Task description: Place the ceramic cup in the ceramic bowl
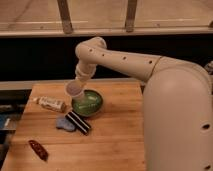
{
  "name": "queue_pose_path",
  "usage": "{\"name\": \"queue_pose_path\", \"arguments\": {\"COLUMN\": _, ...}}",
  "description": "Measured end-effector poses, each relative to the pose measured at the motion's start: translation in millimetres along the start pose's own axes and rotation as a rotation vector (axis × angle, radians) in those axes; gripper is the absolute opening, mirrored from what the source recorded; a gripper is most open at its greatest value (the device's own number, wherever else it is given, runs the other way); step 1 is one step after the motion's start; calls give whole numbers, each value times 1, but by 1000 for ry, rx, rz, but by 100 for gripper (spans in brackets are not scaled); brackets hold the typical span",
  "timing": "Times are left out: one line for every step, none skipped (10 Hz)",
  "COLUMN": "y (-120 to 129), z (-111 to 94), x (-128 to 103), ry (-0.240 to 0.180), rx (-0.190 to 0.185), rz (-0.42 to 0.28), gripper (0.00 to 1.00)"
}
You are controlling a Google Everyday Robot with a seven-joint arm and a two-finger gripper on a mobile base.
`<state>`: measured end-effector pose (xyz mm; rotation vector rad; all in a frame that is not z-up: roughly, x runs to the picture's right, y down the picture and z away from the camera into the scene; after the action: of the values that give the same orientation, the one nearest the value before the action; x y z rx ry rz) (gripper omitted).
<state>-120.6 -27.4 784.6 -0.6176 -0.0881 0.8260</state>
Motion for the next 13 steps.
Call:
{"name": "queue_pose_path", "arguments": {"y": -6, "z": 4, "x": 4, "ry": -1, "rx": 0, "rz": 22, "gripper": 0}}
{"name": "queue_pose_path", "arguments": {"y": -10, "z": 15, "x": 9, "ry": 3, "rx": -6, "rz": 45, "gripper": 0}}
{"name": "queue_pose_path", "arguments": {"y": -14, "z": 22, "x": 13, "ry": 5, "rx": -11, "rz": 62, "gripper": 0}}
{"name": "queue_pose_path", "arguments": {"y": -22, "z": 31, "x": 19, "ry": 10, "rx": -18, "rz": 87, "gripper": 0}}
{"name": "queue_pose_path", "arguments": {"y": -25, "z": 40, "x": 21, "ry": 24, "rx": -25, "rz": 98, "gripper": 0}}
{"name": "queue_pose_path", "arguments": {"y": -26, "z": 48, "x": 21, "ry": 45, "rx": -28, "rz": 102, "gripper": 0}}
{"name": "queue_pose_path", "arguments": {"y": -26, "z": 54, "x": 21, "ry": 61, "rx": -33, "rz": 106, "gripper": 0}}
{"name": "queue_pose_path", "arguments": {"y": -33, "z": 61, "x": 23, "ry": 83, "rx": -33, "rz": 115, "gripper": 0}}
{"name": "queue_pose_path", "arguments": {"y": -39, "z": 66, "x": 27, "ry": 103, "rx": -29, "rz": 126, "gripper": 0}}
{"name": "queue_pose_path", "arguments": {"y": -42, "z": 71, "x": 28, "ry": 119, "rx": -31, "rz": 134, "gripper": 0}}
{"name": "queue_pose_path", "arguments": {"y": -43, "z": 78, "x": 29, "ry": 131, "rx": -36, "rz": 139, "gripper": 0}}
{"name": "queue_pose_path", "arguments": {"y": -46, "z": 83, "x": 33, "ry": 142, "rx": -41, "rz": 154, "gripper": 0}}
{"name": "queue_pose_path", "arguments": {"y": -49, "z": 83, "x": 36, "ry": 143, "rx": -45, "rz": 165, "gripper": 2}}
